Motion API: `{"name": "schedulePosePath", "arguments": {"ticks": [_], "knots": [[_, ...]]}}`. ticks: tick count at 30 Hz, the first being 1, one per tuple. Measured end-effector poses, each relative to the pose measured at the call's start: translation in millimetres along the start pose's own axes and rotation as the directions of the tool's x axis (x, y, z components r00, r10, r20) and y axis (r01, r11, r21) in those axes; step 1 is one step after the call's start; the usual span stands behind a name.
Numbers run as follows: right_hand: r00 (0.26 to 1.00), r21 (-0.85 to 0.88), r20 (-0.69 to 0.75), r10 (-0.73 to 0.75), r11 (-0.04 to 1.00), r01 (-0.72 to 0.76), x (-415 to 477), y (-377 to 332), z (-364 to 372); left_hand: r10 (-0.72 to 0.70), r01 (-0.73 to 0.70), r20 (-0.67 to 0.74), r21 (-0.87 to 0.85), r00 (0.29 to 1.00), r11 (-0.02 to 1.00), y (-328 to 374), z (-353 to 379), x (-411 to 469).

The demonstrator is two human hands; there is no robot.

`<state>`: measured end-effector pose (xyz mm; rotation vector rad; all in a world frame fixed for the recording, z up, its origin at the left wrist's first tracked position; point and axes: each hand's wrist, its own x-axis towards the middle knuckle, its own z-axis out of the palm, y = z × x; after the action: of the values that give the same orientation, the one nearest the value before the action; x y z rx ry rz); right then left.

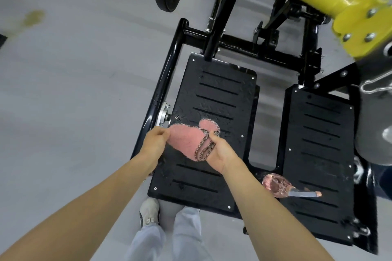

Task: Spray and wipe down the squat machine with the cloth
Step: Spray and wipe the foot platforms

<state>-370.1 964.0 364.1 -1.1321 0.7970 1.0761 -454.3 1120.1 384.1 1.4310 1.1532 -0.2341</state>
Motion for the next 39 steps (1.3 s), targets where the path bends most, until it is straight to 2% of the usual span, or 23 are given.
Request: {"name": "schedulePosePath", "arguments": {"ticks": [3, 5, 6, 8, 10, 12, 15, 18, 21, 23, 26, 29, 31, 33, 35, 36, 37, 39], "knots": [[0.999, -0.179, -0.05, -0.014, 0.984, 0.005, 2.0, -10.1, 2.7, 0.156, -0.157, 0.014, 0.031, 0.988, 0.987, 9.9, 6.0, -3.4], [1.0, -0.208, -0.028, -0.002, 0.978, -0.003, 1.1, -13.8, 4.1, 0.268, -0.269, 0.031, 0.124, 0.963, 0.955, 16.3, 11.4, -5.2], [1.0, -0.229, -0.028, 0.008, 0.973, -0.015, 3.3, -13.5, 2.4, 0.301, -0.305, 0.05, 0.162, 0.952, 0.938, 19.1, 14.6, -6.0], [0.999, -0.377, -0.018, 0.042, 0.925, -0.046, 2.7, -14.2, 3.3, 0.31, -0.317, 0.067, 0.165, 0.948, 0.934, 24.2, 19.3, -6.2], [0.997, -0.548, -0.016, 0.077, 0.833, -0.073, -0.2, -15.2, 4.0, 0.249, -0.249, 0.018, 0.054, 0.968, 0.967, 32.2, 19.6, -5.2], [0.995, -0.609, -0.002, 0.096, 0.789, -0.077, 1.5, -15.3, 6.2, 0.18, -0.181, -0.013, -0.059, 0.984, 0.982, 39.3, 17.4, -1.0], [0.988, -0.528, 0.097, 0.116, 0.848, -0.048, 5.3, -13.8, 11.0, 0.093, -0.089, 0.019, -0.143, 0.996, 0.986, 43.2, 10.6, 4.9], [0.982, -0.428, 0.183, 0.055, 0.903, 0.03, 6.7, -16.4, 16.3, -0.004, 0.037, 0.138, -0.238, 0.99, 0.971, 45.8, 6.3, 4.0], [0.977, -0.447, 0.211, -0.001, 0.889, 0.097, 8.0, -21.6, 20.2, -0.064, 0.159, 0.216, -0.458, 0.974, 0.875, 51.1, 5.4, 2.4], [0.967, -0.492, 0.253, 0.012, 0.863, 0.118, 10.6, -27.0, 19.1, -0.126, 0.239, 0.234, -0.56, 0.964, 0.794, 53.5, 5.3, 5.0], [0.949, -0.519, 0.305, 0.083, 0.85, 0.092, 12.8, -34.7, 16.3, -0.181, 0.303, 0.26, -0.583, 0.948, 0.754, 56.4, 7.6, 8.5], [0.945, -0.417, 0.309, 0.102, 0.908, 0.039, 13.2, -43.1, 14.7, -0.219, 0.352, 0.289, -0.585, 0.932, 0.731, 55.6, 9.2, 13.2], [0.957, -0.386, 0.268, 0.115, 0.923, -0.003, 14.0, -46.6, 15.1, -0.181, 0.3, 0.273, -0.496, 0.945, 0.815, 56.2, 11.7, 15.9], [0.983, -0.438, 0.164, 0.086, 0.899, -0.005, 14.0, -46.9, 14.1, -0.098, 0.154, 0.178, -0.337, 0.979, 0.929, 57.7, 16.8, 18.8], [0.994, -0.471, 0.105, 0.042, 0.882, 0.012, 16.1, -44.4, 10.6, 0.039, -0.036, 0.039, -0.08, 0.998, 0.996, 58.0, 23.8, 17.6], [0.99, -0.426, 0.136, 0.04, 0.904, 0.022, 16.9, -42.2, 10.3, 0.153, -0.154, 0.023, 0.055, 0.988, 0.986, 58.9, 28.6, 13.6], [0.983, -0.343, 0.173, 0.064, 0.939, -0.001, 16.2, -40.2, 11.6, 0.265, -0.272, 0.067, 0.156, 0.962, 0.949, 59.5, 34.6, 6.0], [0.975, -0.125, 0.209, 0.071, 0.991, -0.045, 15.2, -37.7, 13.9, 0.404, -0.474, 0.271, 0.29, 0.874, 0.831, 54.6, 50.8, -8.5]]}}
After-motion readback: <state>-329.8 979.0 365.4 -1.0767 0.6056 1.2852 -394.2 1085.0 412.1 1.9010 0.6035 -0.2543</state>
